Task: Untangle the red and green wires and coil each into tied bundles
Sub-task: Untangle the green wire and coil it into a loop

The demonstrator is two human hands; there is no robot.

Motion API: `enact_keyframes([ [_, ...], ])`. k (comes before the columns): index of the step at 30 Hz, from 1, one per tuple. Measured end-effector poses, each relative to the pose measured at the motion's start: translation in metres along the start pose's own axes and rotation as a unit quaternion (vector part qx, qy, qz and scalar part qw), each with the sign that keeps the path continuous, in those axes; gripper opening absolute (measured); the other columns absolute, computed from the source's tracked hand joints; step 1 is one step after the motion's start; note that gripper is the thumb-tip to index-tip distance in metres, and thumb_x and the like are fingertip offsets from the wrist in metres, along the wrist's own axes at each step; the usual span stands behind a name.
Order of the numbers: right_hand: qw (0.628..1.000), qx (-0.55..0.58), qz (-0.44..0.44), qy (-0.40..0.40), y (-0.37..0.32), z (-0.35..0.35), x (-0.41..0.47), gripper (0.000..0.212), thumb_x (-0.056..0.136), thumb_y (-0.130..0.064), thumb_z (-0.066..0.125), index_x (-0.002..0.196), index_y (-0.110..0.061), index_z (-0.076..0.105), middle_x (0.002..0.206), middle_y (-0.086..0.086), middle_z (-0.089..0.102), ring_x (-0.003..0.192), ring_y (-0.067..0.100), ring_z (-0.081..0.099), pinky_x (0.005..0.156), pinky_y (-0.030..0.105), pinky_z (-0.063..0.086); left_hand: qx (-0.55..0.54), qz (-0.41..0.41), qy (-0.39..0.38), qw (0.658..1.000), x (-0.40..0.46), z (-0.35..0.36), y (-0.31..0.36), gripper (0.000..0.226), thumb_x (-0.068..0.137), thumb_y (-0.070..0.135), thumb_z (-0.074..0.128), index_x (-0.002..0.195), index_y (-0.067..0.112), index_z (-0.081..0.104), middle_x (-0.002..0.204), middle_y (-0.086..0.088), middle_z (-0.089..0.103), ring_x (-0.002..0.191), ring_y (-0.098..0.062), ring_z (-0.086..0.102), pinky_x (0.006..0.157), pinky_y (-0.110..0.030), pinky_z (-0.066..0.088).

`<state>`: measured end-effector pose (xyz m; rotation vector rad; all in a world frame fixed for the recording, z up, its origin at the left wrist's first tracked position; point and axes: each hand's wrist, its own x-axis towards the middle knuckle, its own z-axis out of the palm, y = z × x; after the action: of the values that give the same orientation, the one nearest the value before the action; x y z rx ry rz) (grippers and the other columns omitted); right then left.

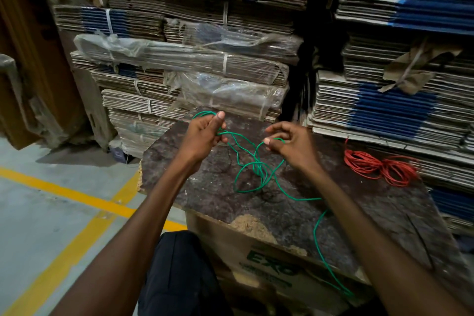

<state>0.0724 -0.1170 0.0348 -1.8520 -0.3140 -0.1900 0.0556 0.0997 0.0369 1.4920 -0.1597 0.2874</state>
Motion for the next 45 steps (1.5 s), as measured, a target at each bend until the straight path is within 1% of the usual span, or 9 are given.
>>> enact_keyframes([
  [5,0.993,0.102,0.023,0.046,-0.006,0.009,-0.005,0.012,0.085,-0.006,0.072,0.092,-0.011,0.062,0.064,0.003,0.069,0.050,0.008,0.062,0.052,0.022,0.053,0.005,-0.002,0.002,1.000,0.000,0.013,0.007,0.033,0.100,0.022,0.049,0.069,0.013,0.055,0.056,0.004,0.052,0.043,-0.005,0.051,0.052,-0.027,0.028],
  [9,0.943,-0.254,-0.147,0.154,-0.003,0.004,-0.011,0.021,0.076,-0.032,0.078,0.088,-0.023,0.063,0.081,-0.004,0.061,0.071,0.007,0.054,0.064,0.026,0.041,0.003,-0.014,0.006,1.000,-0.001,0.020,0.015,0.034,0.102,0.021,0.045,0.070,0.010,0.053,0.041,0.008,0.046,0.040,-0.003,0.049,0.052,-0.019,0.034],
  [12,0.908,-0.344,-0.170,0.168,-0.016,0.002,-0.022,0.020,0.076,-0.034,0.078,0.080,-0.022,0.063,0.072,-0.009,0.053,0.069,0.012,0.052,0.059,0.029,0.035,-0.018,-0.019,0.010,1.000,-0.002,0.023,0.021,0.033,0.101,0.021,0.046,0.071,0.010,0.053,0.040,0.009,0.046,0.039,-0.002,0.048,0.059,-0.024,0.038],
  [17,0.997,-0.047,0.045,0.047,-0.028,0.006,-0.021,0.013,0.091,-0.017,0.066,0.078,-0.017,0.062,0.062,0.004,0.067,0.041,0.006,0.054,0.042,0.019,0.043,-0.027,-0.021,0.011,0.999,-0.003,0.027,0.030,0.033,0.101,0.024,0.047,0.072,0.011,0.053,0.039,0.009,0.044,0.043,-0.005,0.052,0.058,-0.025,0.034],
  [22,0.991,0.128,0.031,-0.018,-0.036,0.010,-0.032,0.019,0.087,0.004,0.064,0.096,-0.011,0.057,0.099,0.017,0.066,0.077,0.012,0.061,0.070,0.016,0.052,-0.037,-0.004,0.019,0.999,-0.003,0.033,0.042,0.033,0.102,0.020,0.045,0.071,0.010,0.053,0.039,0.008,0.045,0.049,-0.013,0.047,0.046,-0.010,0.038],
  [29,0.980,-0.152,-0.116,-0.062,-0.014,0.006,-0.033,0.044,0.063,-0.040,0.087,0.092,-0.026,0.057,0.084,-0.010,0.066,0.072,0.009,0.064,0.068,0.033,0.056,-0.055,0.007,0.014,0.998,0.000,0.031,0.051,0.032,0.101,0.024,0.047,0.072,0.012,0.054,0.048,0.010,0.046,0.039,-0.001,0.045,0.054,-0.017,0.041],
  [34,0.961,-0.188,-0.181,-0.086,-0.010,-0.005,-0.032,0.043,0.068,-0.017,0.082,0.105,-0.028,0.064,0.078,-0.011,0.064,0.066,0.003,0.057,0.063,0.027,0.049,-0.092,-0.005,0.041,0.995,0.005,0.017,0.055,0.031,0.101,0.028,0.047,0.075,0.015,0.054,0.042,0.009,0.044,0.042,-0.002,0.051,0.052,-0.022,0.037],
  [38,0.984,-0.081,-0.130,-0.089,-0.010,-0.014,-0.034,0.034,0.067,-0.011,0.085,0.096,-0.019,0.070,0.066,-0.004,0.048,0.061,0.005,0.042,0.061,0.024,0.037,-0.131,-0.030,0.074,0.988,0.013,-0.001,0.057,0.028,0.099,0.033,0.050,0.076,0.017,0.053,0.046,0.010,0.046,0.049,-0.004,0.057,0.057,-0.029,0.030],
  [45,0.903,-0.185,-0.064,-0.384,-0.024,-0.042,-0.032,0.057,0.073,-0.016,0.084,0.126,-0.020,0.063,0.130,-0.008,0.061,0.124,0.004,0.053,0.108,0.018,0.035,-0.119,-0.047,0.091,0.988,0.014,-0.010,0.052,0.029,0.099,0.034,0.050,0.075,0.019,0.052,0.046,0.010,0.045,0.050,-0.003,0.058,0.056,-0.028,0.029],
])
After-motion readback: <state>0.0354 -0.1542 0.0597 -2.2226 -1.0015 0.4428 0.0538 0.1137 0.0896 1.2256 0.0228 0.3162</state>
